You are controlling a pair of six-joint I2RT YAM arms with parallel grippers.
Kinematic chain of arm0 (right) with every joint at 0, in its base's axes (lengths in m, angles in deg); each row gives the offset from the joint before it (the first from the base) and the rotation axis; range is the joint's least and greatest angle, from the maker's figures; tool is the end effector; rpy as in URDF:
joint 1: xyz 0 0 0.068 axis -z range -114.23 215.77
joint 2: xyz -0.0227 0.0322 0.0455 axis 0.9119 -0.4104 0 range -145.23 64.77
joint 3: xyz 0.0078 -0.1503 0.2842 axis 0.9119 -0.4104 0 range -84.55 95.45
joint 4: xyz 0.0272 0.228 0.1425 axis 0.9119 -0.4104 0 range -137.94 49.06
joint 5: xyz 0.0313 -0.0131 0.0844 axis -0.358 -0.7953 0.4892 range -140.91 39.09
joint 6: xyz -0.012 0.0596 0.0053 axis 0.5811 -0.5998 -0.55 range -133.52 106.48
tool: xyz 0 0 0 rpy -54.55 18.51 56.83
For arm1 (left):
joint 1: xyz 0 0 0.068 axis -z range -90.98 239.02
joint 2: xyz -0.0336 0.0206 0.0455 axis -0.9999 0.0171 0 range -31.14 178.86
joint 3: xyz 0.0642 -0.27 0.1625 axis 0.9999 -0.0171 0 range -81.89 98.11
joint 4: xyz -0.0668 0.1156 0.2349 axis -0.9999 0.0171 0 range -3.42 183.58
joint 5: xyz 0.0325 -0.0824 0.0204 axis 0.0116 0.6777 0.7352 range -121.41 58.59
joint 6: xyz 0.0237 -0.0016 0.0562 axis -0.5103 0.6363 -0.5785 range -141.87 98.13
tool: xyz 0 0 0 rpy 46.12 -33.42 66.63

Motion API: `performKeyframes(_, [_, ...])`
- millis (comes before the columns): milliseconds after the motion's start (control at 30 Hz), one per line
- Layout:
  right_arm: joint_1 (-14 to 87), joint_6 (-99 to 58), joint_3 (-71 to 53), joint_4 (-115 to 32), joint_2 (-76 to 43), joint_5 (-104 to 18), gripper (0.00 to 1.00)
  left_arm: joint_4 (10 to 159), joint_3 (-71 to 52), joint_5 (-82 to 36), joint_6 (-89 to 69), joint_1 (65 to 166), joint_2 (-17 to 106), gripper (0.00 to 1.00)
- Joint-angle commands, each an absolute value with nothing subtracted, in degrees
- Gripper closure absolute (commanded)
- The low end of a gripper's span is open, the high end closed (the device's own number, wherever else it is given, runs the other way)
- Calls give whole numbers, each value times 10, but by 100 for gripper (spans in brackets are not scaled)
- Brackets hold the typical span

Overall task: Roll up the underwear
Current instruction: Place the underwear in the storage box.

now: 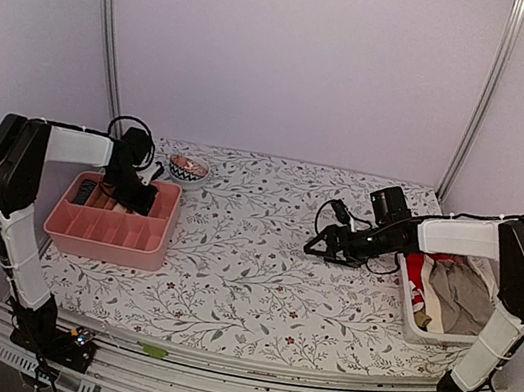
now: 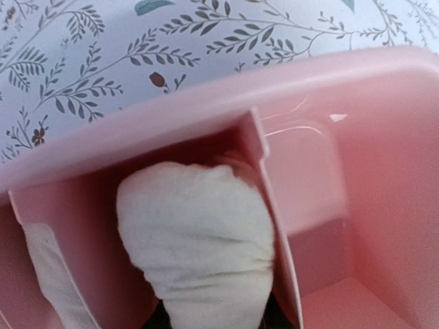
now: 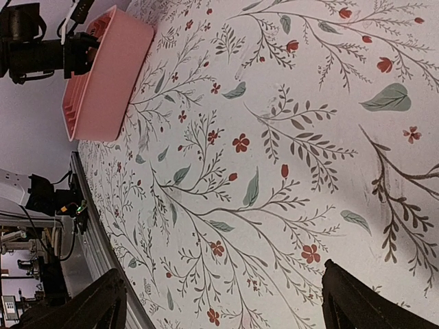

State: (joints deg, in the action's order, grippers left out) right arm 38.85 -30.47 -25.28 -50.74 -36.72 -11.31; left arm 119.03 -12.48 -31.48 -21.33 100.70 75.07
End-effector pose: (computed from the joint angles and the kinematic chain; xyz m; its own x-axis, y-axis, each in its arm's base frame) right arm 0.3244 0.1973 0.2087 -0.8760 -0.1928 -0.4420 -0.4632 0.5914 0.6600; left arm 0.3816 -0.0788 0.1990 -0.9176 0.1801 -0.3543 0.1933 0.9811 -0.0021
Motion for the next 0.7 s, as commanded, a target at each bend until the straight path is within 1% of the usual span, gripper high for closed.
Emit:
performKeyframes(0, [393,-304,-247,-502,-352,-114,1,1189,-137,-180,-217,985,787,100])
performKeyframes(167, [392,-303,-244,-510,-351,-114,1,1207,-121,-174,-217,966,810,100])
performKeyframes(200, [393,-302,-243,-513,-350,-116,1,1207,-119,-182,-216,966,805,96])
performKeyframes(233, [393,-302,-242,-514,-349,-117,1,1208,-117,-188,-214,966,792,89])
performKeyframes(267, [393,-301,-242,-515,-348,-118,1,1214,-114,-188,-212,966,783,84])
performKeyframes(300, [393,-300,-242,-515,-348,-119,1,1223,-108,-185,-210,966,779,80])
performKeyframes(400, [393,-300,-239,-515,-349,-119,1,1252,-96,-193,-206,966,771,75])
performKeyframes(500, [393,-301,-236,-512,-349,-120,1,1266,-95,-213,-206,966,753,67])
performKeyframes(633, [393,-306,-238,-505,-347,-121,1,1284,-96,-218,-208,965,729,64])
performKeyframes(667, [393,-306,-237,-504,-347,-120,1,1286,-95,-220,-208,965,726,62])
